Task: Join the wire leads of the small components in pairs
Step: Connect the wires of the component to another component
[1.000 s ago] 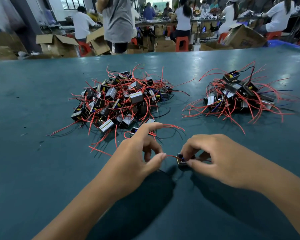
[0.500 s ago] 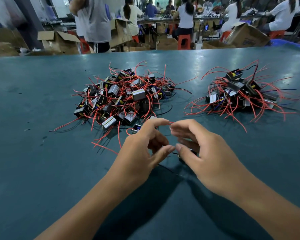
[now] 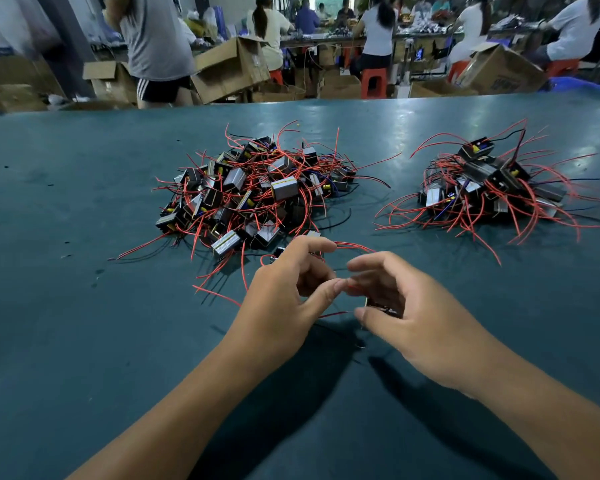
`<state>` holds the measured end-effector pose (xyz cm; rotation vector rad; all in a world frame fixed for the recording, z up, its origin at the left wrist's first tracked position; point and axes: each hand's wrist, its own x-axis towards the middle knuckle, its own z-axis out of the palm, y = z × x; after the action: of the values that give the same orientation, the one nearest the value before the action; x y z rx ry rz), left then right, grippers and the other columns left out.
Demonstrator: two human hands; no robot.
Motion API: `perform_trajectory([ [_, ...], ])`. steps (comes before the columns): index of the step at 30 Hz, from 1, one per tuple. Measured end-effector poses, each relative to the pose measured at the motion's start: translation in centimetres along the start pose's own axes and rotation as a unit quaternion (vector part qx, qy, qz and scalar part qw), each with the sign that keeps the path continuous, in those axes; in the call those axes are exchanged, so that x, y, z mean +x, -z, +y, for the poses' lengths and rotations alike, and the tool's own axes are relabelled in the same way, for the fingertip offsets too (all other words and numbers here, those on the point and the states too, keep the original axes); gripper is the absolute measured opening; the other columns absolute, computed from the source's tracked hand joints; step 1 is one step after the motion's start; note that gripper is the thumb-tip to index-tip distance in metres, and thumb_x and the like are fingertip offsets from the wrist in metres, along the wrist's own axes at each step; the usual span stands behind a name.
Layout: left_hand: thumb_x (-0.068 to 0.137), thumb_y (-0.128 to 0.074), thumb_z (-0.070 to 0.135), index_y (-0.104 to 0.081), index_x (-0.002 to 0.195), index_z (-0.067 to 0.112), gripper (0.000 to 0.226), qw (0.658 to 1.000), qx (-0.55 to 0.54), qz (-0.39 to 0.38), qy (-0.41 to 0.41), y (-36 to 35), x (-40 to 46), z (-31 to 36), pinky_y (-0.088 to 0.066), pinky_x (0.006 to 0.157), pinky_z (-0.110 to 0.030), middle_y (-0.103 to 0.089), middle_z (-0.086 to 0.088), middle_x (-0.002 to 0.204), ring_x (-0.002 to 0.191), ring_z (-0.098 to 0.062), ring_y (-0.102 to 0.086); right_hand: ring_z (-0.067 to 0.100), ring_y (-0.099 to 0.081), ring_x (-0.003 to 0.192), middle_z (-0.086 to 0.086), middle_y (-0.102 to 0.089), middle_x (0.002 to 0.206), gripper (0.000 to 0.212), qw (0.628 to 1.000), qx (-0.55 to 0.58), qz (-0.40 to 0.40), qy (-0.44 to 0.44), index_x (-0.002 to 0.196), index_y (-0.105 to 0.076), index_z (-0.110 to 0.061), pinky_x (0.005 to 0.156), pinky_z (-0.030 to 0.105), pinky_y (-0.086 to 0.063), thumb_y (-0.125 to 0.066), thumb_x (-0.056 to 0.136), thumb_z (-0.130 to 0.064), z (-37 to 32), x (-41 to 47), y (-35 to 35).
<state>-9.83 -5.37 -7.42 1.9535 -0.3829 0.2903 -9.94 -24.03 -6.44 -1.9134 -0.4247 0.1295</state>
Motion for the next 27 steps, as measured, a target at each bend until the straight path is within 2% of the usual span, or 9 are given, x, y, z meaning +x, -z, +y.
perform_trajectory([
  [5,0.092,-0.072,0.015,-0.057,0.120,0.023,0.033,1.000,-0.031,-0.004,0.003,0.1,0.1,0.0,-0.055,0.076,-0.034,-0.069,0.003,0.085,0.078,-0.017,-0.065,-0.006,-0.056,0.118,-0.014,-0.066,0.118,0.060,0.999,-0.011,-0.042,-0.014,0.124,-0.052,-0.034,0.110,0.029,-0.041,-0.079,0.078,-0.007,0.1,0.2,0.8],
  [8,0.091,-0.073,0.015,-0.056,0.120,0.027,0.034,0.998,-0.058,-0.016,0.002,-0.1,0.0,-0.1,-0.053,0.075,-0.029,-0.069,0.002,0.086,0.079,-0.015,-0.066,-0.008,-0.049,0.125,-0.015,-0.060,0.127,0.075,0.997,-0.007,-0.077,-0.016,0.131,-0.047,-0.038,0.112,0.025,-0.036,-0.085,0.069,-0.020,0.2,0.2,1.1],
  [11,0.090,-0.071,0.020,-0.056,0.118,0.034,0.035,0.997,-0.076,-0.025,-0.010,-0.2,0.0,0.0,-0.054,0.077,-0.029,-0.070,0.003,0.088,0.081,-0.016,-0.067,0.000,-0.057,0.121,-0.010,-0.067,0.121,0.053,0.997,0.070,-0.035,0.009,0.126,-0.054,-0.028,0.102,0.025,-0.044,-0.079,0.079,-0.020,-0.1,0.4,0.9],
  [14,0.089,-0.071,0.023,-0.056,0.117,0.037,0.034,0.995,-0.093,-0.030,-0.011,-0.5,-0.1,0.0,-0.058,0.082,-0.043,-0.071,0.001,0.089,0.083,-0.018,-0.068,0.006,-0.067,0.104,-0.005,-0.072,0.109,0.026,0.996,0.084,0.022,0.027,0.115,-0.062,-0.018,0.090,0.023,-0.052,-0.067,0.091,-0.010,-0.1,0.6,0.5],
  [16,0.089,-0.070,0.023,-0.057,0.117,0.035,0.034,0.994,-0.109,-0.028,-0.006,-0.6,-0.1,0.0,-0.058,0.084,-0.047,-0.072,-0.001,0.090,0.084,-0.020,-0.069,0.007,-0.069,0.096,-0.004,-0.073,0.102,0.020,0.997,0.069,0.040,0.025,0.109,-0.064,-0.018,0.086,0.028,-0.055,-0.068,0.090,-0.011,0.2,0.7,0.2],
  [20,0.092,-0.068,0.009,-0.056,0.120,0.019,0.032,0.984,-0.174,-0.027,0.016,-0.5,0.1,-0.1,-0.057,0.077,-0.030,-0.073,-0.008,0.089,0.078,-0.018,-0.068,0.018,-0.069,0.090,-0.001,-0.074,0.093,0.009,0.998,0.048,0.029,0.029,0.099,-0.067,-0.019,0.087,0.043,-0.056,-0.065,0.094,-0.013,0.5,0.7,-0.2],
  [23,0.093,-0.066,0.007,-0.056,0.119,0.017,0.029,0.981,-0.191,-0.030,0.027,-0.4,0.1,-0.2,-0.057,0.078,-0.030,-0.073,-0.008,0.088,0.077,-0.020,-0.068,0.024,-0.069,0.086,0.002,-0.074,0.089,0.006,0.998,0.037,0.041,0.032,0.093,-0.068,-0.021,0.087,0.051,-0.054,-0.067,0.093,-0.015,0.8,0.7,0.3],
  [25,0.093,-0.067,0.008,-0.057,0.117,0.019,0.028,0.982,-0.186,-0.026,0.031,-0.4,0.1,-0.2,-0.058,0.078,-0.031,-0.074,-0.008,0.088,0.077,-0.021,-0.070,0.020,-0.069,0.081,-0.001,-0.073,0.085,0.006,0.998,0.002,0.051,0.036,0.090,-0.068,-0.023,0.083,0.049,-0.056,-0.068,0.092,-0.018,0.9,0.7,0.6],
  [27,0.093,-0.067,0.005,-0.057,0.116,0.016,0.028,0.982,-0.186,-0.012,0.040,-0.4,0.2,-0.3,-0.058,0.075,-0.028,-0.073,-0.008,0.087,0.075,-0.019,-0.070,0.011,-0.068,0.079,-0.006,-0.071,0.086,0.009,0.997,-0.018,0.062,0.050,0.088,-0.067,-0.025,0.079,0.036,-0.057,-0.067,0.092,-0.017,0.9,0.6,0.7],
])
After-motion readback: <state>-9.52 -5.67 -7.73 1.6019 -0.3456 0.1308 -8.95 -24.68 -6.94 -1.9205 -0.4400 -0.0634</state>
